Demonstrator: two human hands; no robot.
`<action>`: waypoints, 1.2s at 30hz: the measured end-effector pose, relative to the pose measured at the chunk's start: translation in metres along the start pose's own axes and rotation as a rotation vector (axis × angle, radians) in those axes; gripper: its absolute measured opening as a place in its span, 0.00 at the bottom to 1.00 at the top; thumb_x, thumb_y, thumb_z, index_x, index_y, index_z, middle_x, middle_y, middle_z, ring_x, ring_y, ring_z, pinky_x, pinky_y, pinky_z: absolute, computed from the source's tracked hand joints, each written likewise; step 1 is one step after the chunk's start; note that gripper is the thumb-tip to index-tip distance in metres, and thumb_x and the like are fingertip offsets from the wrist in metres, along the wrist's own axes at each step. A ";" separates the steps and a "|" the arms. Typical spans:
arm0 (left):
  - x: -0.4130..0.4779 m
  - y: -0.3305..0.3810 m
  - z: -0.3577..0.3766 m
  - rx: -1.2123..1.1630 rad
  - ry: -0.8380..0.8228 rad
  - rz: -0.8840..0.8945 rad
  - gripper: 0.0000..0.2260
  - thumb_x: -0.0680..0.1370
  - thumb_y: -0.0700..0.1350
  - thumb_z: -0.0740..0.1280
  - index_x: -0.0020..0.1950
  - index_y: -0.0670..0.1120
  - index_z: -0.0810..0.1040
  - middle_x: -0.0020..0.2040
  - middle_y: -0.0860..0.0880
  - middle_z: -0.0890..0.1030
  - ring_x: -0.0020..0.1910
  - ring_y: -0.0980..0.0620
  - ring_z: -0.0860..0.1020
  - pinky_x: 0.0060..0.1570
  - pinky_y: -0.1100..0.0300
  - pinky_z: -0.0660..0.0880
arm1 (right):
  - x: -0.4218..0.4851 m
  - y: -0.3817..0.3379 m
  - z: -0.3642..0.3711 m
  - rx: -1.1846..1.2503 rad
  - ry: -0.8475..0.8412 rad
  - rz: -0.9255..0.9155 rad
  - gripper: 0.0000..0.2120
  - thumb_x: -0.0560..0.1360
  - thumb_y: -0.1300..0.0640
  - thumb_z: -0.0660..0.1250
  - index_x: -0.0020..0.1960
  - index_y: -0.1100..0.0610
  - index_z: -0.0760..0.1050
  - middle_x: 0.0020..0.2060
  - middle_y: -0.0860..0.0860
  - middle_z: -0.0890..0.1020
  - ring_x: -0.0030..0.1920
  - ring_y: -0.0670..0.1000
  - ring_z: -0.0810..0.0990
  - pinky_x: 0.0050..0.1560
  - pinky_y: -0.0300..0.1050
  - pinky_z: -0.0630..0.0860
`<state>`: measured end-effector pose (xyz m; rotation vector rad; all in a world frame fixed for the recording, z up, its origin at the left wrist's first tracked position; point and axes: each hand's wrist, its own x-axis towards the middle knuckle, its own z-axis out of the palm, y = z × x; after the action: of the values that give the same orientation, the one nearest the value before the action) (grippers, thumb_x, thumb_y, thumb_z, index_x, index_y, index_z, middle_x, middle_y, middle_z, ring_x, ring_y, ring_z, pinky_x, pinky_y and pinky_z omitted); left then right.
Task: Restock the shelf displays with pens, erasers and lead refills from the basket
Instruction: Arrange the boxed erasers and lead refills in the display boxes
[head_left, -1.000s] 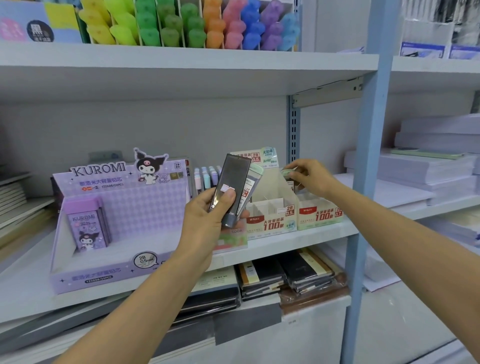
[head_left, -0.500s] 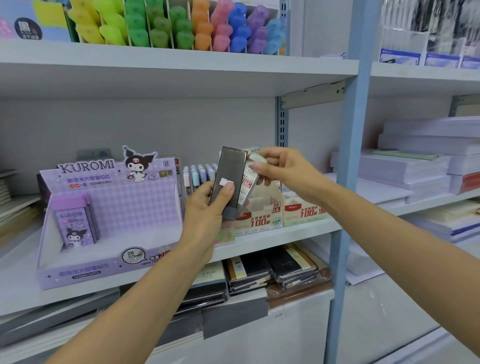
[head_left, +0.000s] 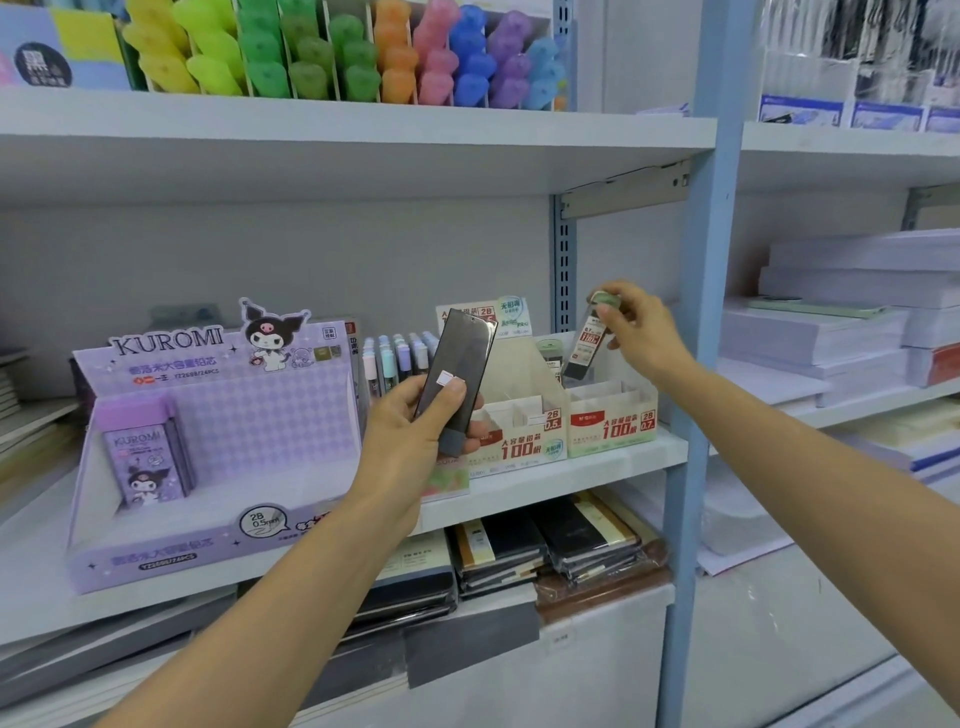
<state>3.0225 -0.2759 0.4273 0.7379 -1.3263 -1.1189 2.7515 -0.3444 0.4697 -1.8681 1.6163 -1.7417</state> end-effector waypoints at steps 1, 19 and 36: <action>0.000 0.000 0.000 0.002 -0.005 -0.003 0.12 0.79 0.47 0.67 0.60 0.43 0.79 0.43 0.48 0.86 0.37 0.52 0.84 0.37 0.61 0.81 | 0.000 0.002 0.003 -0.017 -0.009 -0.002 0.11 0.82 0.58 0.59 0.63 0.56 0.73 0.50 0.52 0.79 0.45 0.48 0.78 0.42 0.39 0.77; -0.003 0.002 -0.010 0.019 -0.077 -0.012 0.13 0.78 0.47 0.67 0.61 0.44 0.78 0.43 0.49 0.86 0.39 0.52 0.85 0.38 0.62 0.81 | 0.005 0.014 0.019 -0.111 -0.188 0.029 0.12 0.82 0.62 0.57 0.63 0.56 0.72 0.53 0.55 0.79 0.47 0.50 0.79 0.42 0.38 0.76; -0.019 0.020 -0.024 0.008 -0.096 -0.018 0.12 0.75 0.44 0.72 0.58 0.44 0.79 0.44 0.43 0.86 0.37 0.48 0.84 0.36 0.59 0.81 | -0.059 -0.104 0.040 0.395 -0.629 -0.207 0.17 0.76 0.55 0.68 0.64 0.51 0.76 0.60 0.45 0.79 0.56 0.46 0.80 0.47 0.37 0.78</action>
<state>3.0520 -0.2556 0.4353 0.7108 -1.4078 -1.1763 2.8574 -0.2792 0.4897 -2.1198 0.8129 -1.2135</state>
